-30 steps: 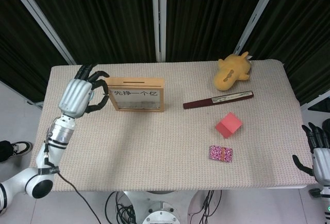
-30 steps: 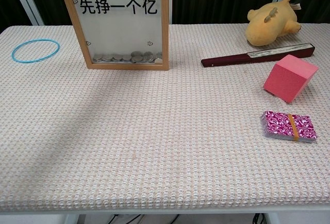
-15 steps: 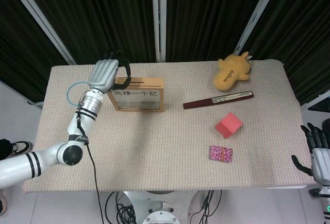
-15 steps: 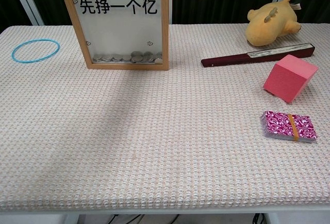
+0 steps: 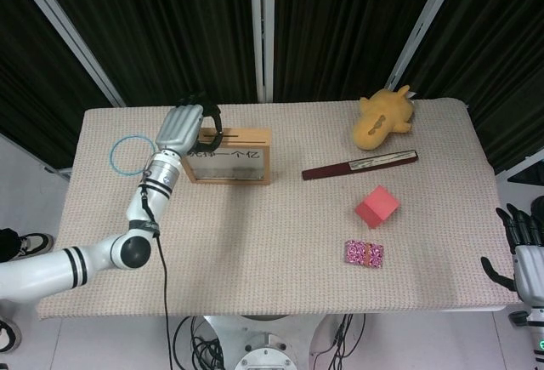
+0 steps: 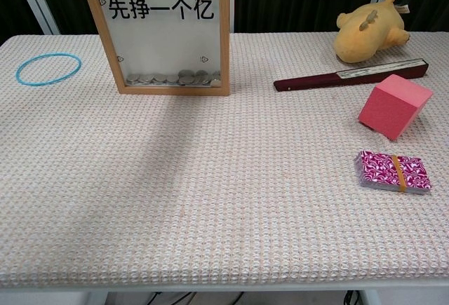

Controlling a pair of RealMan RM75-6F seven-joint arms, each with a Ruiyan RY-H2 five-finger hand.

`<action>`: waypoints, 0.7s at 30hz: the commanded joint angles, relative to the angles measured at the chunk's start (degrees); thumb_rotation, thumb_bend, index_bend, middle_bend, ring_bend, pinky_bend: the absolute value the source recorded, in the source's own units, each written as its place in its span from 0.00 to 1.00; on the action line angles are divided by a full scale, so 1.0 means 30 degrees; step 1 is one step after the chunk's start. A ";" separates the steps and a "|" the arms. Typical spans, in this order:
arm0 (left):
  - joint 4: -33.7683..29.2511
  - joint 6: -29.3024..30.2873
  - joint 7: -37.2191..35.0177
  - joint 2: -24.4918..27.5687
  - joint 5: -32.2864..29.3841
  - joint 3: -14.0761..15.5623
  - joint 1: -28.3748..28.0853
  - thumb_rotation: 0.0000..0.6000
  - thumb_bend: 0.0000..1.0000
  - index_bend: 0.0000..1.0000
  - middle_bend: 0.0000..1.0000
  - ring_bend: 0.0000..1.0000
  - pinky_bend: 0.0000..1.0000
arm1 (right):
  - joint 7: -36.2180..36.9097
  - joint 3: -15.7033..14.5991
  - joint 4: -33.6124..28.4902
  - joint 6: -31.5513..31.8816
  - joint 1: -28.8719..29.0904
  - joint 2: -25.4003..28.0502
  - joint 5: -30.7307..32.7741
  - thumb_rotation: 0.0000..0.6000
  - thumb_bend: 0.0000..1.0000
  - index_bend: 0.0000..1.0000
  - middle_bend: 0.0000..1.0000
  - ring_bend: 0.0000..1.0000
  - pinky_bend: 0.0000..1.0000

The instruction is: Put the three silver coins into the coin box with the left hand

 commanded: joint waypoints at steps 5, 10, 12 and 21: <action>0.0282 -0.0162 -0.0505 -0.0074 -0.0340 0.0138 0.0094 1.00 0.45 0.66 0.29 0.05 0.05 | 0.0093 0.0020 0.0093 0.0016 -0.0014 -0.0008 0.0032 1.00 0.24 0.00 0.00 0.00 0.00; 0.0390 -0.0446 -0.0890 -0.0128 -0.0222 0.0286 0.0134 1.00 0.45 0.66 0.29 0.05 0.05 | 0.0111 -0.0010 0.0107 -0.0049 -0.0028 0.0015 0.0070 1.00 0.24 0.00 0.00 0.00 0.00; 0.0418 -0.0499 -0.0936 -0.0161 -0.0077 0.0370 0.0116 1.00 0.45 0.66 0.29 0.05 0.05 | 0.0124 -0.0008 0.0134 -0.0069 -0.0030 -0.0001 0.0098 1.00 0.24 0.00 0.00 0.00 0.00; 0.0542 -0.0657 -0.1441 -0.0185 0.0572 0.0600 0.0185 1.00 0.33 0.14 0.27 0.05 0.03 | 0.0144 0.0007 0.0260 -0.0176 0.0001 -0.0079 0.0170 1.00 0.24 0.00 0.00 0.00 0.00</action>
